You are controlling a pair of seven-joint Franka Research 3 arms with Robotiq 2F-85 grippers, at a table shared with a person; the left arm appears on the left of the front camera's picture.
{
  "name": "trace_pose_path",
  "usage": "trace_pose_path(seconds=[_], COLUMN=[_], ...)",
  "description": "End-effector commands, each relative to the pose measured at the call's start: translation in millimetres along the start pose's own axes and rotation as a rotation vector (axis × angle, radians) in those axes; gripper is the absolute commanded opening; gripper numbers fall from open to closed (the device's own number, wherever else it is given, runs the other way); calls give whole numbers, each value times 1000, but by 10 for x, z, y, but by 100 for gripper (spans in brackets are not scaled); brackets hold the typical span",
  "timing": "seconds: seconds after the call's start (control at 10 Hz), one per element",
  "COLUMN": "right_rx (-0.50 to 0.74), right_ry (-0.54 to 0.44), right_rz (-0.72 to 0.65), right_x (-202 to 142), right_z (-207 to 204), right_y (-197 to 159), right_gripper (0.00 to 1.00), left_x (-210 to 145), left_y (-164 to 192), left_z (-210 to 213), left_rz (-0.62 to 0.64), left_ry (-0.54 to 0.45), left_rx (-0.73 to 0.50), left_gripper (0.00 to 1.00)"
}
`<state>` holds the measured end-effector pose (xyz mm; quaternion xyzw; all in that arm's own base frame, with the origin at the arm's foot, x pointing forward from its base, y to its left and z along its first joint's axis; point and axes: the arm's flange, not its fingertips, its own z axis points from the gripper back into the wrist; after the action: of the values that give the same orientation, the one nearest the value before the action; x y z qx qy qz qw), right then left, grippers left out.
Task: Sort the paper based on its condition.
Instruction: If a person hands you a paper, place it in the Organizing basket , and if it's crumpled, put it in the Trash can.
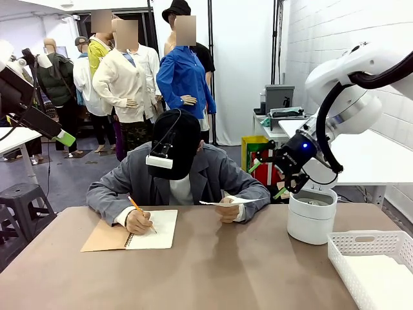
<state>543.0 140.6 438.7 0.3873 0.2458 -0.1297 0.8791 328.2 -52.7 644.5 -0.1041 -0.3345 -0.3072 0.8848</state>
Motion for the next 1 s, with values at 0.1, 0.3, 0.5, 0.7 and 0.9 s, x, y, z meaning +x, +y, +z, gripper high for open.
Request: trace_pose_path(seconds=[0.1,0.3,0.5,0.7,0.9], right_rx=[113,149,151,154,139], right_ry=[4,24,50,65,46], right_rz=[3,-6,-14,-5,45], right_x=[134,186,223,220,202], right_z=[-301,-482,-656,-695,-673], right_y=[-62,-69,-90,-95,-123], right_gripper=[100,100,100,100,81], left_x=[-4,-4,-4,-4,-4], left_y=[4,4,4,4,4], left_z=[-1,-1,-1,-1,-1], left_rz=[-3,-3,-3,-3,-3], left_ry=[1,1,1,1,1], left_rx=[1,1,1,1,1], left_gripper=[100,100,100,100,100])
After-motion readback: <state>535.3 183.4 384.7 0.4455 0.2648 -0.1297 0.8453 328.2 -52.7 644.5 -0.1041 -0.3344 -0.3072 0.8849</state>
